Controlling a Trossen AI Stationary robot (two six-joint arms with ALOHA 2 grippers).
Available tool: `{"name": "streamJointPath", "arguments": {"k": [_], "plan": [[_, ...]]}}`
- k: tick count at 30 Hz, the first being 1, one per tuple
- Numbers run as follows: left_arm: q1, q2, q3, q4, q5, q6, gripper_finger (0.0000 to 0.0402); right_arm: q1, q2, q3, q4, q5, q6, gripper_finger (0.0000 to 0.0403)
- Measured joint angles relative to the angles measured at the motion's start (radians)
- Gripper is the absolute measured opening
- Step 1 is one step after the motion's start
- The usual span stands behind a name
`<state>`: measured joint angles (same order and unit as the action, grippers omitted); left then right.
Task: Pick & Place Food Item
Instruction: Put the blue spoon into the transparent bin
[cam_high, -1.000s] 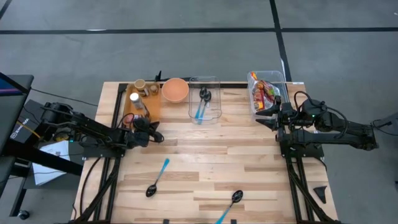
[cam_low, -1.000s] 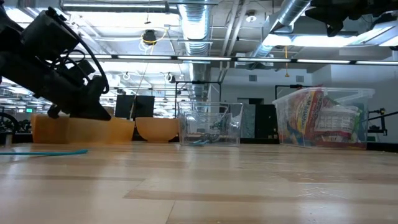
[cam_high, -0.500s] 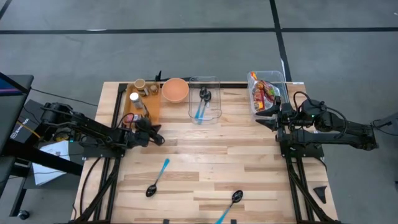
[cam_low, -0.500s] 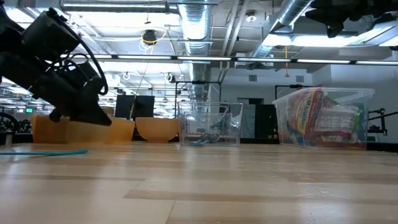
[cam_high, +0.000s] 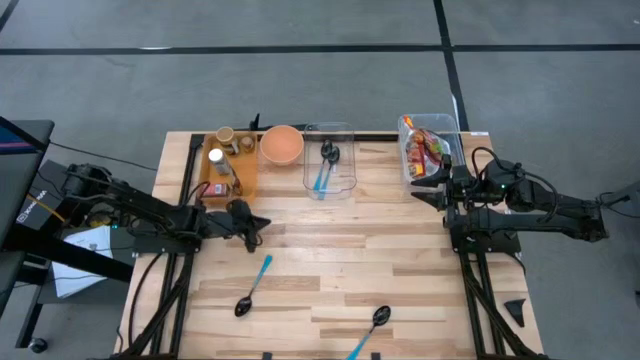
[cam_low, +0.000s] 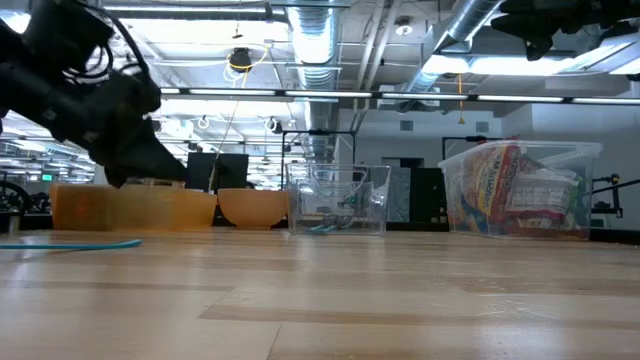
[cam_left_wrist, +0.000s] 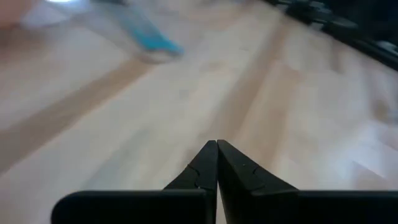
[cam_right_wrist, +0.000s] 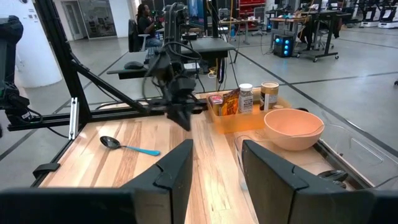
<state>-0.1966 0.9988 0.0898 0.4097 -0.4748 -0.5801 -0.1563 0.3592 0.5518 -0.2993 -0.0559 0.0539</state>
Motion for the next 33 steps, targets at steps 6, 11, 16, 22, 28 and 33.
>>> {"name": "streamJointPath", "arguments": {"k": [6, 11, 16, 22, 28, 33], "plan": [[-0.106, 0.0, 0.0, 0.104, 0.021, 0.098, 0.0, 0.0, 0.0, 0.0, 0.0, 0.0, 0.0, 0.0134], [-0.165, 0.0, 0.0, 0.194, 0.021, 0.184, 0.0001, 0.0, 0.0, 0.0, 0.0, 0.0, 0.0, 0.0134], [-0.194, 0.0, 0.0, 0.292, 0.063, 0.203, 0.0004, 0.0, 0.0, 0.0, 0.0, 0.0, 0.0, 0.0134], [-0.262, 0.017, 0.002, 0.364, 0.139, 0.195, 0.0019, 0.0, 0.0, 0.0, -0.002, 0.0, -0.001, 0.0134], [-0.366, 0.1, 0.057, 0.355, 0.129, 0.193, 0.0044, 0.0, 0.0, 0.0, -0.006, 0.0, -0.001, 0.0134], [-0.417, 0.221, 0.159, 0.311, 0.085, 0.212, 0.0084, 0.0, 0.0, 0.0, -0.006, 0.0, -0.001, 0.0134]]}}
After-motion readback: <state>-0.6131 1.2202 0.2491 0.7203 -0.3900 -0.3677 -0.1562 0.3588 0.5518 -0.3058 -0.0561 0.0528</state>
